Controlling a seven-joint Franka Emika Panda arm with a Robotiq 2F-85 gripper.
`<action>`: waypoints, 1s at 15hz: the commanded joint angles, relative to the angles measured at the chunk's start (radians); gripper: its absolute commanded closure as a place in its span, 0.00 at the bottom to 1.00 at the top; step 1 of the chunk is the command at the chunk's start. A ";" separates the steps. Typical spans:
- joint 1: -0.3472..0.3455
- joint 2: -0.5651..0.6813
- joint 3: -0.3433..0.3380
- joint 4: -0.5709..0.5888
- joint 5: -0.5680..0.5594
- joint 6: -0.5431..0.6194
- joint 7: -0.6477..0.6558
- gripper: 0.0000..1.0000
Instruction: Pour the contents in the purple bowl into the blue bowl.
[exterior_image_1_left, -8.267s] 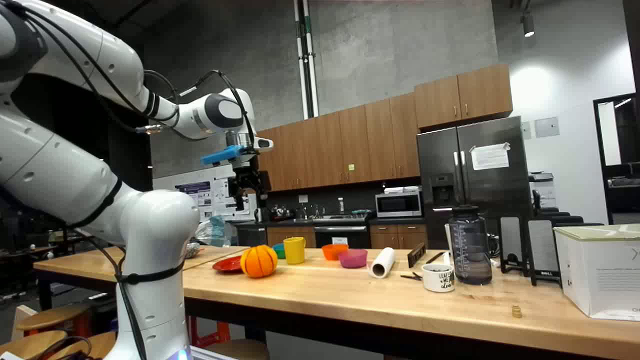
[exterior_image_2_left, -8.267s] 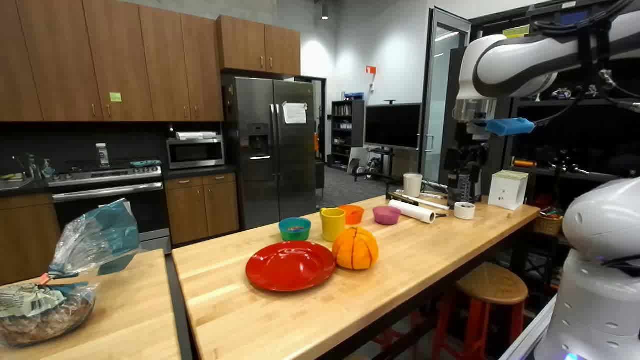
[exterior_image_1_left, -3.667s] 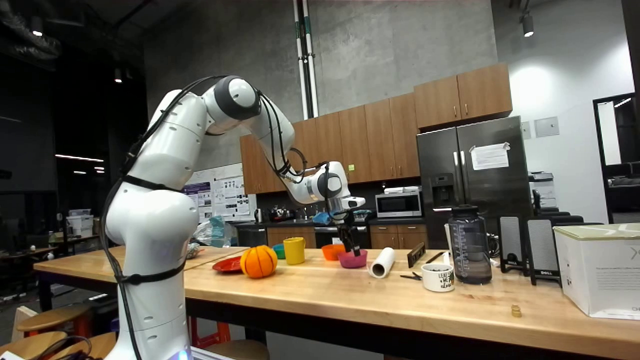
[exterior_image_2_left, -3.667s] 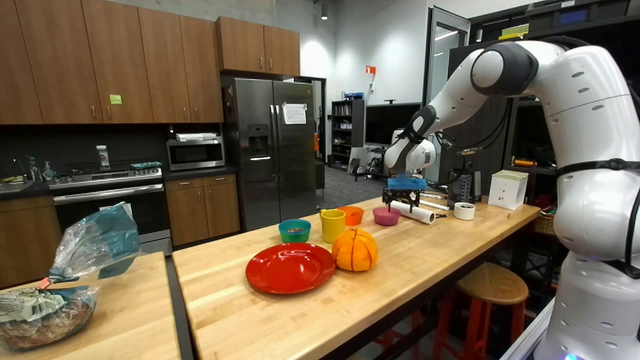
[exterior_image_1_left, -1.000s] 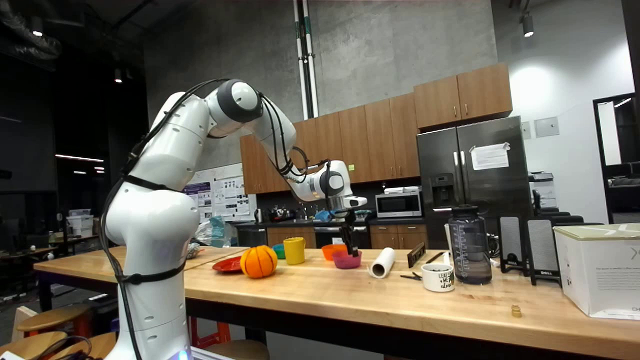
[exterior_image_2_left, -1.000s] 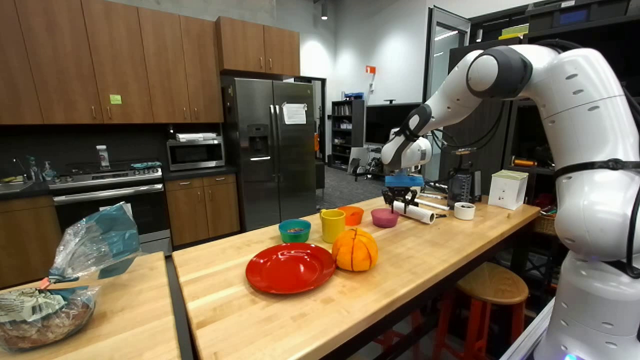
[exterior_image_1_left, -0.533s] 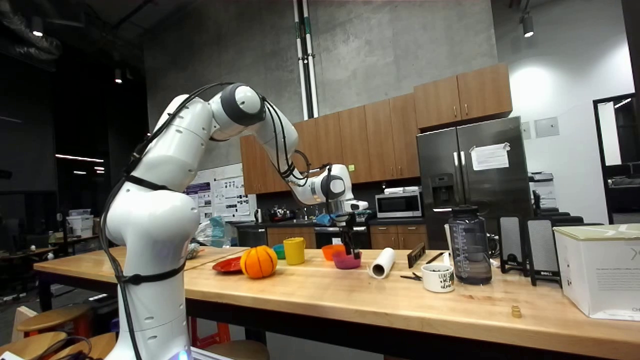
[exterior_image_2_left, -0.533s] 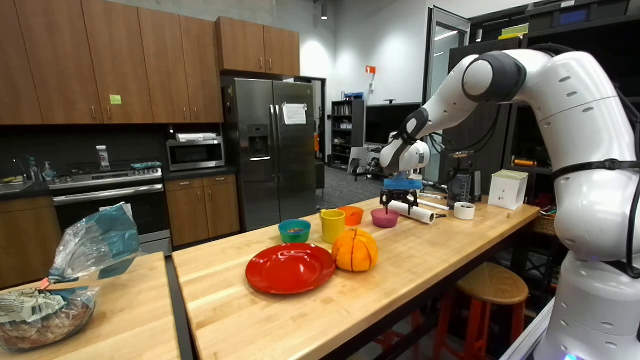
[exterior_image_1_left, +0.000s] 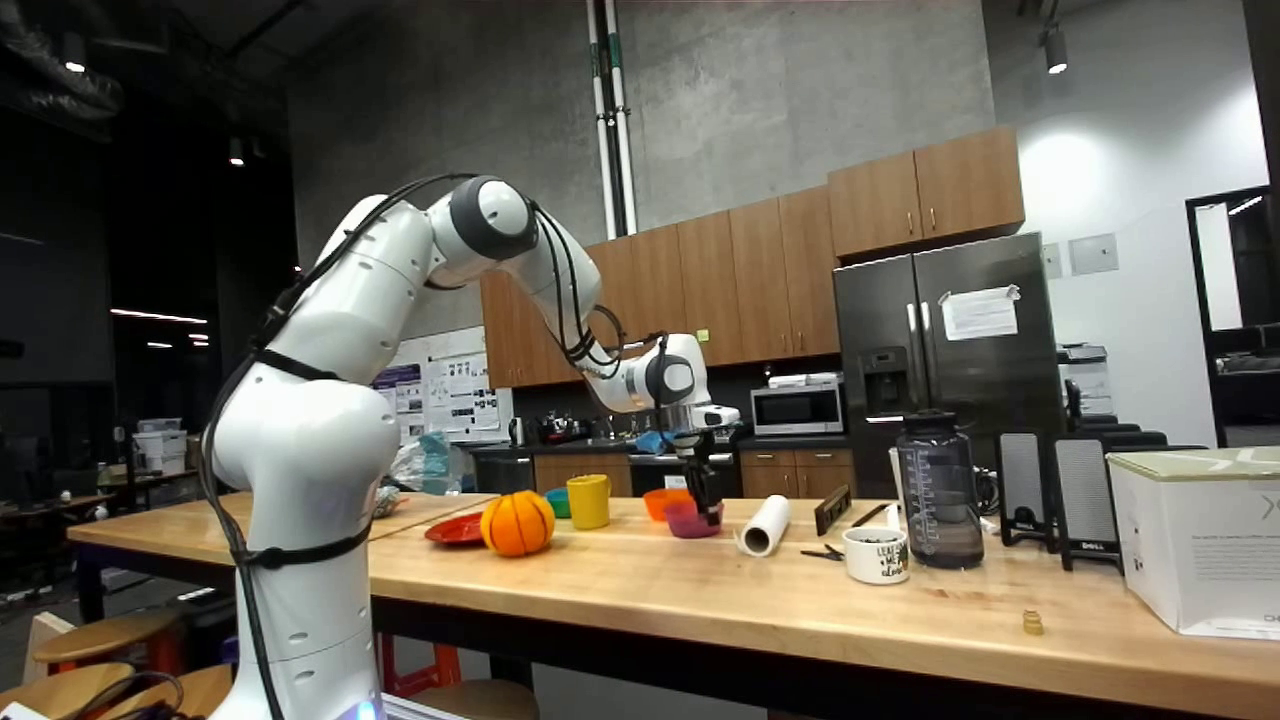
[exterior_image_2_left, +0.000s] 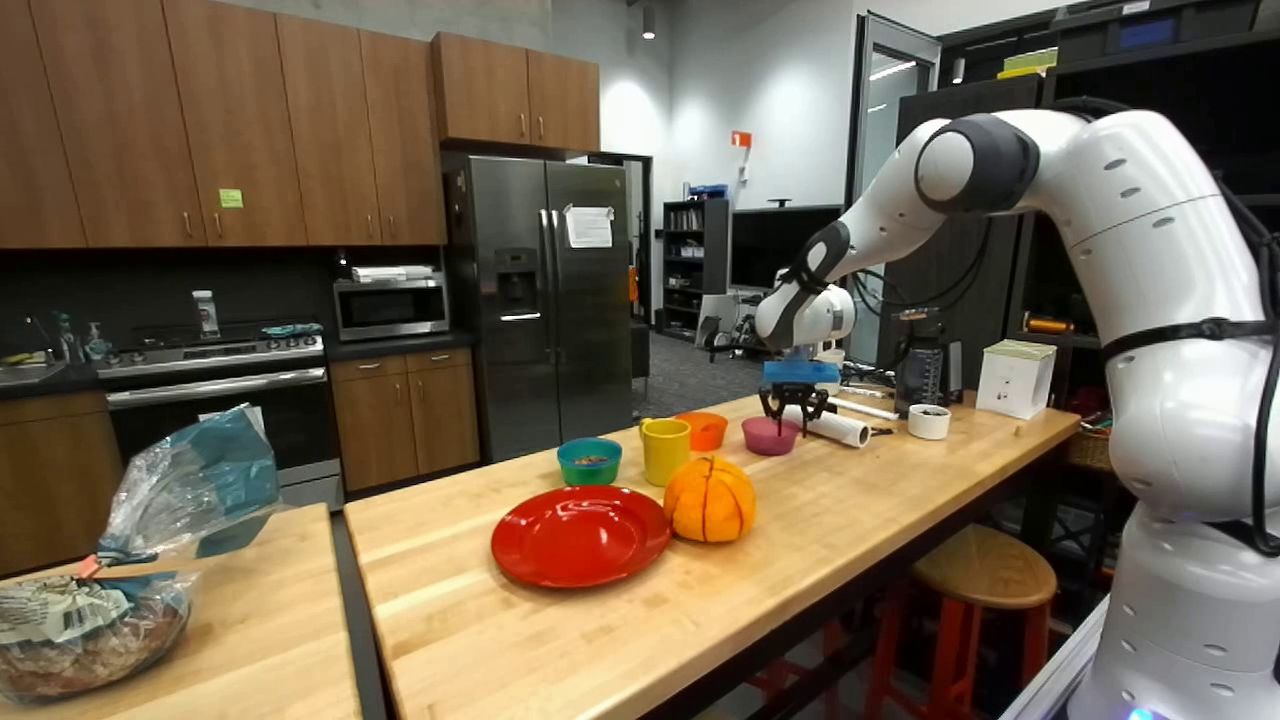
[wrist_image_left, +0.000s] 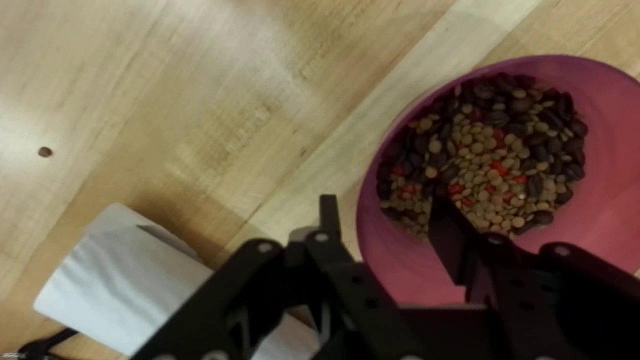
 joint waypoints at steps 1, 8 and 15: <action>0.005 0.021 -0.010 0.040 0.026 -0.045 -0.010 0.81; 0.010 -0.003 -0.015 0.080 0.013 -0.130 -0.004 0.99; 0.009 -0.022 -0.011 0.100 0.010 -0.178 -0.012 0.99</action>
